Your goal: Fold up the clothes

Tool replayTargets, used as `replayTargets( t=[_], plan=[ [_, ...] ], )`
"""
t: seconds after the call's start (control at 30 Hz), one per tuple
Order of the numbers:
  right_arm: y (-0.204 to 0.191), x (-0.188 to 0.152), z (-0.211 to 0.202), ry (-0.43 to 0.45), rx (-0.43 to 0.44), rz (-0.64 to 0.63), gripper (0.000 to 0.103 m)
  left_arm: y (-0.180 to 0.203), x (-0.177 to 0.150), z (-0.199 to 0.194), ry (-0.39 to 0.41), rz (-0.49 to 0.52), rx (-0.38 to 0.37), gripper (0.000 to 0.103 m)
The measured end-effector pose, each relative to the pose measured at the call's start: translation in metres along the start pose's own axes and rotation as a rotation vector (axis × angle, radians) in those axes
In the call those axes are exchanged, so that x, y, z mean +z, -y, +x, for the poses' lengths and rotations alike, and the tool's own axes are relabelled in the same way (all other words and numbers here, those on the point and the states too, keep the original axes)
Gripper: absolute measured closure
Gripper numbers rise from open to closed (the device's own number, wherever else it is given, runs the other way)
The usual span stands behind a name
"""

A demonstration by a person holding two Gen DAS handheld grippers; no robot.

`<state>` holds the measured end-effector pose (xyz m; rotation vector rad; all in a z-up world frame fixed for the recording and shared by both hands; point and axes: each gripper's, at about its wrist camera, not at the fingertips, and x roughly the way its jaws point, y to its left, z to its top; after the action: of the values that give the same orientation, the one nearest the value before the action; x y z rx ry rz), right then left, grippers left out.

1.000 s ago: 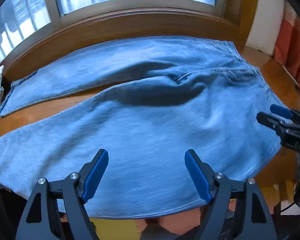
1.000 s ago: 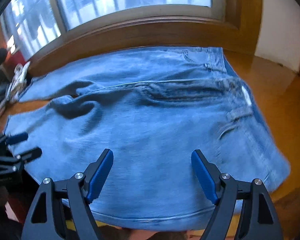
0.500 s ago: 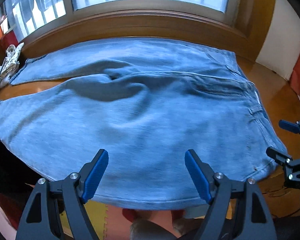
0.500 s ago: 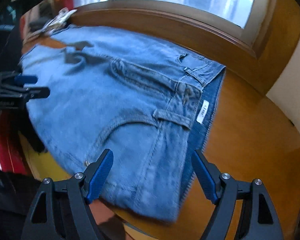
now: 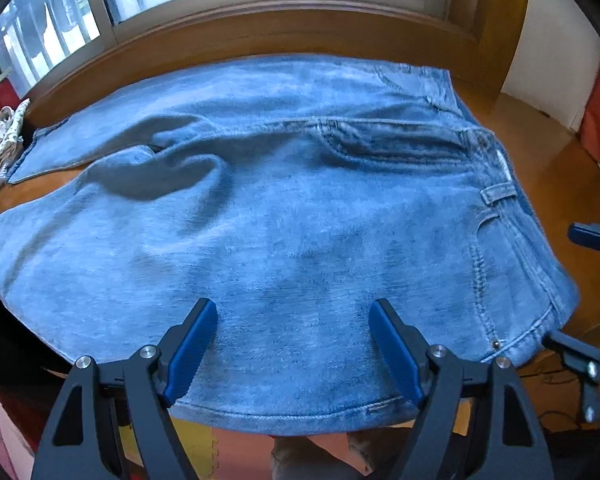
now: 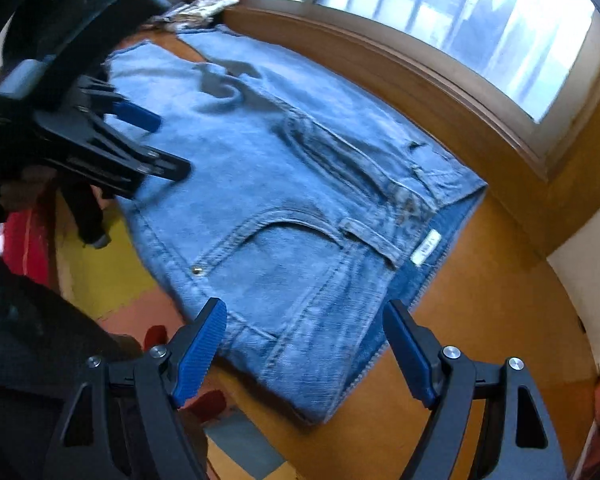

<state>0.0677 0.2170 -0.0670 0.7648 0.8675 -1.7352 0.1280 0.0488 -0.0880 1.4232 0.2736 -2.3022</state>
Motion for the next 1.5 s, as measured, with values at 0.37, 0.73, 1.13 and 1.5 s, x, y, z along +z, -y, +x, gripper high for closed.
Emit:
replayTargets(
  t=[0.37,0.73,1.13,1.5],
  plan=[
    [-0.038,0.001,0.015,-0.036,0.064,-0.185,0.023,-0.004,0.004,0.006,-0.026,-0.024,-0.036,0.025],
    [-0.024,0.01,0.021,-0.017,0.163,-0.057,0.076,-0.017,-0.011,-0.028,0.066,0.049,0.02,0.025],
    [0.013,0.047,-0.005,0.118,0.277,0.168,0.091,-0.027,-0.031,-0.057,0.195,0.115,0.009,0.025],
    [0.031,0.059,-0.009,0.165,0.277,0.264,0.094,-0.038,-0.034,-0.064,0.215,0.123,-0.02,0.025]
  ],
)
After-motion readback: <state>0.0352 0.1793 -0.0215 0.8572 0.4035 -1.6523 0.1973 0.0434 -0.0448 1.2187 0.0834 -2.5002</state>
